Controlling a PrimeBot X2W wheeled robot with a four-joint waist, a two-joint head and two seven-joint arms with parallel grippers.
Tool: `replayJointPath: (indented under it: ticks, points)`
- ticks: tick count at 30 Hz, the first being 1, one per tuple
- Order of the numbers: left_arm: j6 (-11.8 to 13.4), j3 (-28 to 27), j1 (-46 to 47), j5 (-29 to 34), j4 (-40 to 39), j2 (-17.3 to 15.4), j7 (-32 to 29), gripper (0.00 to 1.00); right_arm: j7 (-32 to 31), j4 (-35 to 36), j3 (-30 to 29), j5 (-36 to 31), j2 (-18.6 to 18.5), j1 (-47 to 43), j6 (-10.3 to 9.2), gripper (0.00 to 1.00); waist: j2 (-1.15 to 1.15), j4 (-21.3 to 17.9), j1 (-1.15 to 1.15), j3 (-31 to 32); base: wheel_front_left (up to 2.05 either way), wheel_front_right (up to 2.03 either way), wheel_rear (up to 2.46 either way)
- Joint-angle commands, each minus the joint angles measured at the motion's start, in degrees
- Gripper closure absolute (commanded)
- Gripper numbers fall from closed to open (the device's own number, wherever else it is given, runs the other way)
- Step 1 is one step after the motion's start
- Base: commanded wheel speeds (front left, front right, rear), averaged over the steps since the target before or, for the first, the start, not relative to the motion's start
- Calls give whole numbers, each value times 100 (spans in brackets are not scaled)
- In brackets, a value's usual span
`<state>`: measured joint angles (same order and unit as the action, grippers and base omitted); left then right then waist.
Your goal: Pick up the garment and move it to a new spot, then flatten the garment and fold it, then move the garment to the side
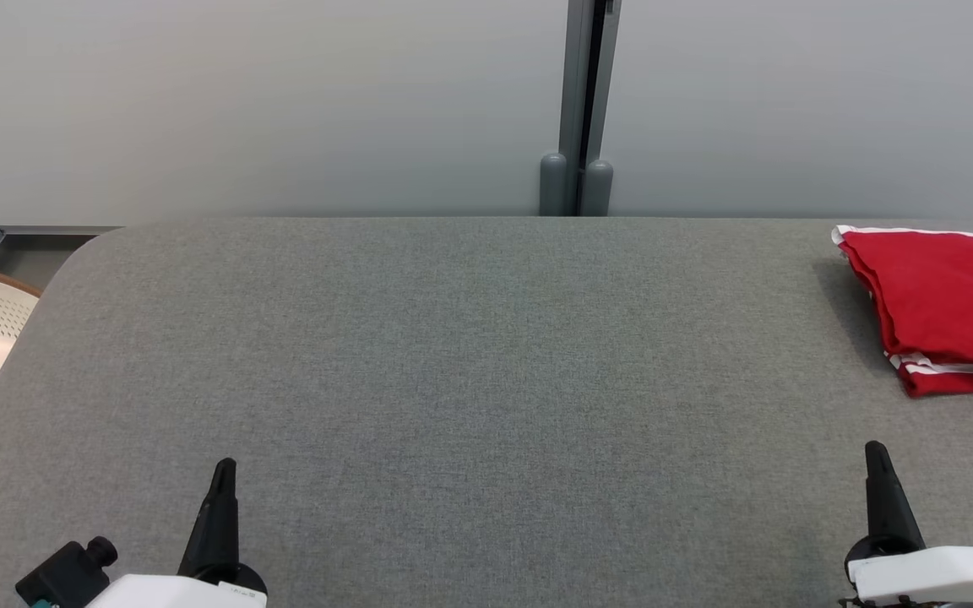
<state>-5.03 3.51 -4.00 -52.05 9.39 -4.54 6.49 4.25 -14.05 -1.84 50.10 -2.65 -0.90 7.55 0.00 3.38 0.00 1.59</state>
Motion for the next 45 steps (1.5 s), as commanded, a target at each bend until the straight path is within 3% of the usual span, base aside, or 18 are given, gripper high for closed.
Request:
replayJointPath:
  ticks: [1, 45]
  points:
    - [-37, -55, 185, -189, -36, -41, -40, 100, -48, 58, -44, 187, -35, 156, -4, 100, 0, -6, 0, -3, 0, 0, 0]
    - [-184, -494, 754, -2828, 277, -50, -706, 100, -726, 28, -320, 2802, -41, 537, -5, 100, 0, -192, 0, -101, 0, 0, 0]
